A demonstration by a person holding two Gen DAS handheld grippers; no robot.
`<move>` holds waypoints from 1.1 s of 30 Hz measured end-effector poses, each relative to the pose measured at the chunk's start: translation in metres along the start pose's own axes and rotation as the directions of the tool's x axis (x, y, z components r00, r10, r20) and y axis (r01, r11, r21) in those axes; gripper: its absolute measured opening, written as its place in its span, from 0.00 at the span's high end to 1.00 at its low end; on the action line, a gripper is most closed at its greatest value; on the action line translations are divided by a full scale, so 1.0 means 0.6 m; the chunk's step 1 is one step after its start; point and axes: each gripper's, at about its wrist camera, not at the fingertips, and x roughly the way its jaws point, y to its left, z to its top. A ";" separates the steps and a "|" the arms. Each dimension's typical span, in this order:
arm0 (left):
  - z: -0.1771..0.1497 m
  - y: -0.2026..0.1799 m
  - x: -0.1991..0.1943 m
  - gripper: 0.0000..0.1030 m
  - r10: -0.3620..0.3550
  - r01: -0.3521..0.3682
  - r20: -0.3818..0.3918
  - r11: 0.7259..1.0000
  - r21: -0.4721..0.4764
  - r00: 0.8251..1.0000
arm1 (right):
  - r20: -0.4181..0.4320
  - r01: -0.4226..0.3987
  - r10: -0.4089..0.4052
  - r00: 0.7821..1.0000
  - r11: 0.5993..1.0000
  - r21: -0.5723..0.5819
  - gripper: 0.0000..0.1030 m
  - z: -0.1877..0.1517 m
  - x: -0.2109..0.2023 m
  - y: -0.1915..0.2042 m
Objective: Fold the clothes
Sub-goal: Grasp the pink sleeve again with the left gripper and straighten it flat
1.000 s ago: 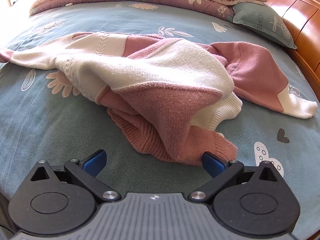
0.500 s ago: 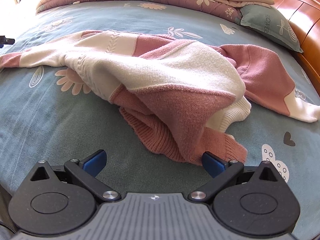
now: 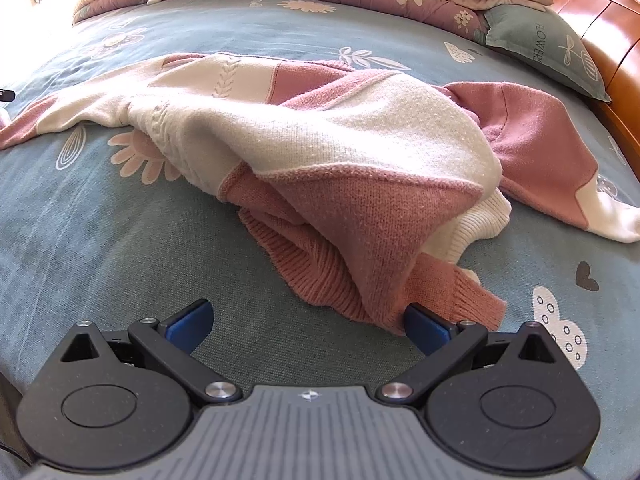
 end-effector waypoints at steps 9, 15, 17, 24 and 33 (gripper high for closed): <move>-0.054 0.013 0.030 0.55 -0.071 0.071 -0.019 0.997 -0.005 0.997 | -0.012 0.003 -0.003 1.000 1.000 0.009 0.00 0.002 0.009 -0.001; -0.012 0.012 -0.007 0.82 0.021 -0.012 0.117 0.997 -0.074 0.993 | -0.012 0.017 -0.017 1.000 1.000 -0.011 0.00 0.003 0.008 0.006; 0.010 0.022 -0.009 0.69 0.068 -0.055 0.113 0.991 -0.119 0.991 | -0.008 0.012 -0.012 1.000 1.000 0.002 0.00 0.004 0.005 0.002; 0.015 0.001 -0.012 0.49 0.190 -0.188 0.051 0.981 -0.042 0.980 | 0.000 0.002 -0.002 1.000 1.000 0.015 0.00 0.002 0.000 -0.003; -0.032 -0.074 0.026 0.31 0.022 -0.018 -0.126 0.999 0.029 0.992 | 0.013 -0.014 0.014 1.000 1.000 0.022 0.00 -0.003 -0.008 -0.006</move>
